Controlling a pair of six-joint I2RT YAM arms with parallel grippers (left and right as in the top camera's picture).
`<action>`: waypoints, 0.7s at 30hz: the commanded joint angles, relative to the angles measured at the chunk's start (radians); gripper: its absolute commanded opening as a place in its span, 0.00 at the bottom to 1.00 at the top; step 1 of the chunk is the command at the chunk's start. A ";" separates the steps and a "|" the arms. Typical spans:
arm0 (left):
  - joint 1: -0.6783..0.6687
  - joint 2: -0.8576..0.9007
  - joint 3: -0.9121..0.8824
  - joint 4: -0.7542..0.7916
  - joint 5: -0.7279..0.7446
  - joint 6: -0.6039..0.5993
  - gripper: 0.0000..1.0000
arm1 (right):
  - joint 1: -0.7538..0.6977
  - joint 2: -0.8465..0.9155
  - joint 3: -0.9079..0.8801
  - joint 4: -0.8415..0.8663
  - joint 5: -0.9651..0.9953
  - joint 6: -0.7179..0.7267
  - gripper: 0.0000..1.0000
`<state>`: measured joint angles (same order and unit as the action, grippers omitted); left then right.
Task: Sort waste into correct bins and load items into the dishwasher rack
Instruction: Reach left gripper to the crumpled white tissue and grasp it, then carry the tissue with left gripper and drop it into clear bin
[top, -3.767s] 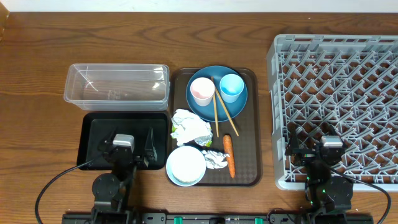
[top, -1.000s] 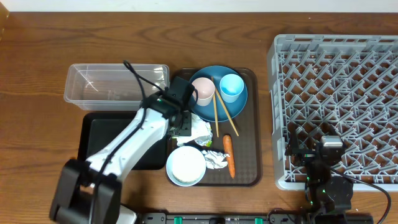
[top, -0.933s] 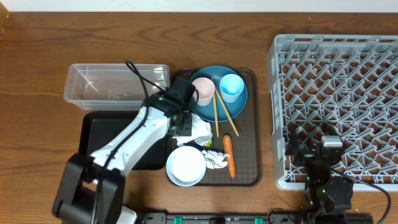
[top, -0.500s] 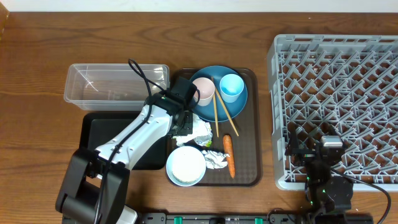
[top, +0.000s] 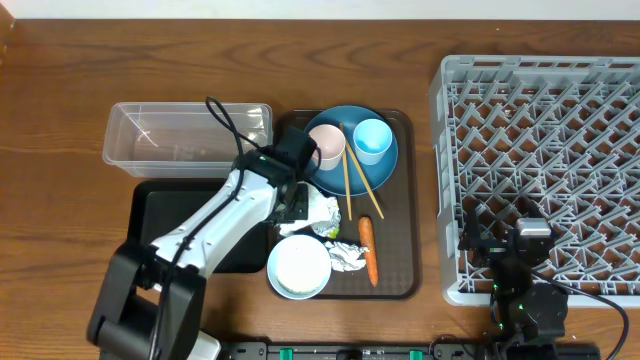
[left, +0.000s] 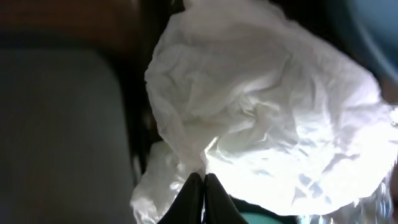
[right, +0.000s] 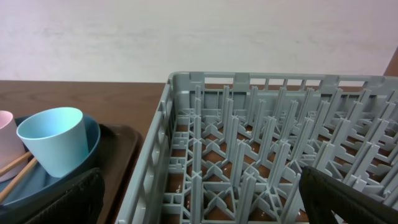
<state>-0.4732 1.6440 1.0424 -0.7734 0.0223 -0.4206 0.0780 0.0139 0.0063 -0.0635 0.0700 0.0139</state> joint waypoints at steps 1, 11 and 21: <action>-0.002 -0.091 0.061 -0.012 -0.012 -0.003 0.06 | -0.013 0.000 -0.001 -0.005 0.000 -0.008 0.99; -0.001 -0.354 0.063 -0.011 -0.104 0.003 0.06 | -0.013 0.000 -0.001 -0.005 0.000 -0.008 0.99; -0.001 -0.414 0.062 0.060 -0.460 0.026 0.06 | -0.013 0.001 -0.001 -0.005 0.000 -0.008 0.99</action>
<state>-0.4732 1.2304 1.0882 -0.7502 -0.2604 -0.4145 0.0780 0.0139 0.0067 -0.0635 0.0696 0.0139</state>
